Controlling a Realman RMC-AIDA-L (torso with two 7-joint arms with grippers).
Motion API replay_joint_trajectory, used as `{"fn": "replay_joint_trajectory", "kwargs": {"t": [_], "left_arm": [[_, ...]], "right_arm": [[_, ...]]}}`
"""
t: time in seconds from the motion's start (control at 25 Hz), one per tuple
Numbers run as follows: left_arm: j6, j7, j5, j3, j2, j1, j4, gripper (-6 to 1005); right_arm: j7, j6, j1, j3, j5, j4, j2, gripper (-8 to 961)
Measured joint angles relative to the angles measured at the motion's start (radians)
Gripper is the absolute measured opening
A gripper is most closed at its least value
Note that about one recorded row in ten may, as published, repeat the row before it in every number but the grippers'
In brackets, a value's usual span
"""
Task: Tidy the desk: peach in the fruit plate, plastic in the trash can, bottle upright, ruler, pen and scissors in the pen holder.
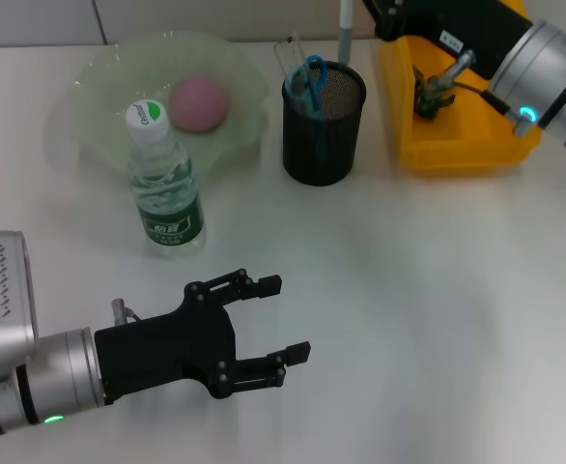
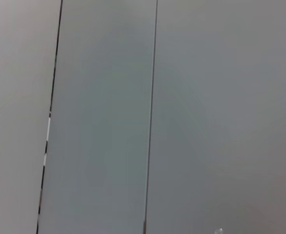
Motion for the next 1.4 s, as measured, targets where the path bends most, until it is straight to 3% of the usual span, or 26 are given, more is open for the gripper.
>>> {"fn": "replay_joint_trajectory", "kwargs": {"t": [0.28, 0.56, 0.96, 1.04, 1.12, 1.16, 1.2, 1.24, 1.32, 1.36, 1.4], "left_arm": [[-0.002, 0.000, 0.000, 0.001, 0.000, 0.000, 0.000, 807], [0.000, 0.000, 0.000, 0.003, -0.002, 0.000, 0.000, 807], [0.005, 0.000, 0.000, 0.002, -0.002, 0.000, 0.005, 807], [0.006, 0.000, 0.000, 0.001, -0.002, 0.000, 0.006, 807], [0.015, 0.000, 0.000, -0.003, -0.001, 0.001, 0.007, 807], [0.015, 0.000, 0.000, -0.003, -0.001, 0.001, 0.007, 807], [0.021, 0.000, -0.001, -0.005, -0.001, 0.001, 0.007, 807], [0.021, 0.000, -0.001, -0.005, -0.001, 0.001, 0.007, 807], [0.030, 0.000, -0.005, -0.007, 0.000, 0.001, 0.008, 807], [0.030, 0.000, -0.005, -0.007, 0.000, 0.001, 0.008, 807], [0.032, 0.000, -0.005, -0.008, 0.002, 0.001, 0.008, 807]], "right_arm": [[-0.010, 0.002, 0.009, -0.008, 0.004, 0.067, 0.004, 128], [-0.013, 0.005, 0.079, -0.009, 0.006, 0.209, 0.007, 178], [-0.025, -0.103, 0.019, -0.014, 0.007, 0.212, 0.007, 334], [-0.025, -0.160, -0.012, -0.011, 0.007, 0.200, 0.003, 415], [0.035, -0.254, -0.101, 0.000, 0.005, 0.129, -0.004, 496], [0.035, -0.254, -0.101, 0.000, 0.005, 0.129, -0.004, 517], [0.138, -0.306, -0.182, 0.009, -0.018, 0.045, -0.018, 537], [0.138, -0.306, -0.182, 0.009, -0.018, 0.045, -0.018, 558], [0.330, -0.377, -0.300, 0.050, -0.120, -0.082, -0.050, 599], [0.330, -0.377, -0.300, 0.050, -0.120, -0.082, -0.050, 619], [0.435, -0.457, -0.360, 0.133, -0.239, -0.140, -0.066, 640]]}}
